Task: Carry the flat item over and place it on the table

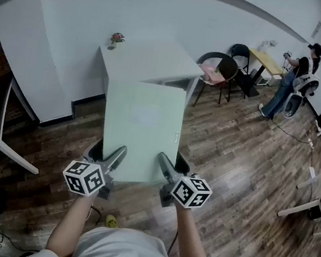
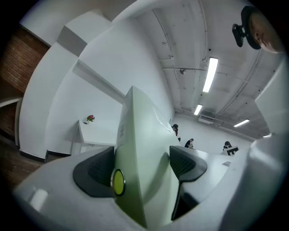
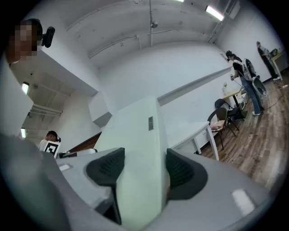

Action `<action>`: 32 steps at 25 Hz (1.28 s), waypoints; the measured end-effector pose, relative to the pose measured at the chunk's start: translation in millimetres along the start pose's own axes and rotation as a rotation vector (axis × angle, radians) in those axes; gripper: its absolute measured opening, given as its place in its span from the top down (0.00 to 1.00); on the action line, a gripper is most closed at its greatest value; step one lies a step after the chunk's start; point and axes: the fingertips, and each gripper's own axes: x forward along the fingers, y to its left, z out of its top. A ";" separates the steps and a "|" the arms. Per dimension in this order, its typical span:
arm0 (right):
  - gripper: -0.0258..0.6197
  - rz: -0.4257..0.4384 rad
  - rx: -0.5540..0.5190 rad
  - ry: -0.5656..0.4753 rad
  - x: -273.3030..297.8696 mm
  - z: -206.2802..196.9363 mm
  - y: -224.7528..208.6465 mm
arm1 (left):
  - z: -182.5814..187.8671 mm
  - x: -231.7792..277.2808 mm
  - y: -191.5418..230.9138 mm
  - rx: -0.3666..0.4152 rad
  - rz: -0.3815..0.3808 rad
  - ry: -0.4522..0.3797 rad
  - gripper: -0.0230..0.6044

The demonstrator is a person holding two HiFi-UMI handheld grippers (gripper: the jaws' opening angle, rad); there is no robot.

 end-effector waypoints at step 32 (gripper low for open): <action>0.51 -0.056 -0.008 -0.014 69.5 -10.0 11.5 | 15.1 24.2 72.8 -0.045 -0.045 0.012 0.37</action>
